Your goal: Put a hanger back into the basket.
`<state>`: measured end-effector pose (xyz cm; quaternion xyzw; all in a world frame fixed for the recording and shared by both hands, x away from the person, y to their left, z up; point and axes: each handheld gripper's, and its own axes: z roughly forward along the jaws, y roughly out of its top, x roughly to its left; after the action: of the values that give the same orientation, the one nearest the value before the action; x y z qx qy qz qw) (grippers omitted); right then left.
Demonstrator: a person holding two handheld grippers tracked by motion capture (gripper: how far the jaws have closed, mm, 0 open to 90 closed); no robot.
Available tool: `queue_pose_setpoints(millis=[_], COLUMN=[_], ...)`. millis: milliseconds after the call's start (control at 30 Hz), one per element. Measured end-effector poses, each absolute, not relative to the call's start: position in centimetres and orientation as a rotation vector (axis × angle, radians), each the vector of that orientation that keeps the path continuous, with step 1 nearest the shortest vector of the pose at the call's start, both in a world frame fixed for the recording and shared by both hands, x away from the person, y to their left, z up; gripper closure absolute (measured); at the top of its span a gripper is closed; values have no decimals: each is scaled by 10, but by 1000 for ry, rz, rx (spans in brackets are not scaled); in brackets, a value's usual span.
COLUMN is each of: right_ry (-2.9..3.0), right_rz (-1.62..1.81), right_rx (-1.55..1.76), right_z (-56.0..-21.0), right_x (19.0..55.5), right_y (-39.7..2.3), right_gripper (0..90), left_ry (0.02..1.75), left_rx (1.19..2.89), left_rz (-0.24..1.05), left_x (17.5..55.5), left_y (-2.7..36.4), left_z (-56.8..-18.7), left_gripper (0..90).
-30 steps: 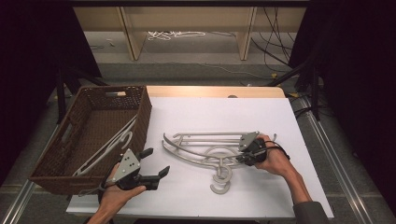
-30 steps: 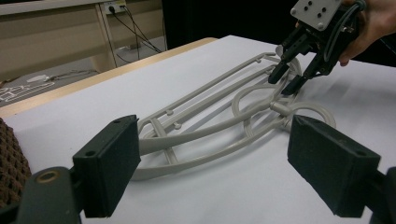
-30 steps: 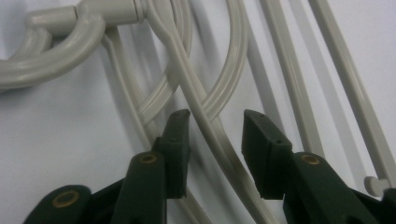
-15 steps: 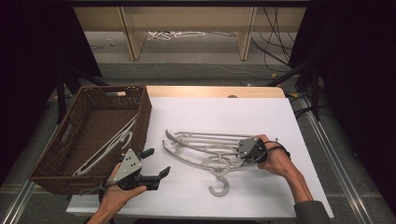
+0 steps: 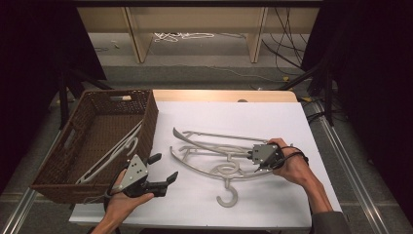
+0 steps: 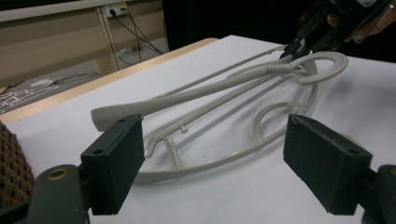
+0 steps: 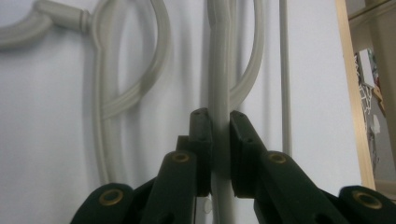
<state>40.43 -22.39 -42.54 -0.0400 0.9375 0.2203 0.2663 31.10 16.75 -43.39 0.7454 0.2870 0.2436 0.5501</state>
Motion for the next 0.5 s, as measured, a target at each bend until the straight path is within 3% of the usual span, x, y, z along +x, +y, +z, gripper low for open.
queue_pose_setpoints(millis=[500], right_ry=[2507], right_rz=[610], right_rx=[-225], right_z=[-405], right_x=[379], right_y=[-217], right_gripper=[820], left_ry=[545], left_rx=[1936], left_rz=[629], left_x=[336], left_y=[114], left_z=[-417], left_gripper=[251])
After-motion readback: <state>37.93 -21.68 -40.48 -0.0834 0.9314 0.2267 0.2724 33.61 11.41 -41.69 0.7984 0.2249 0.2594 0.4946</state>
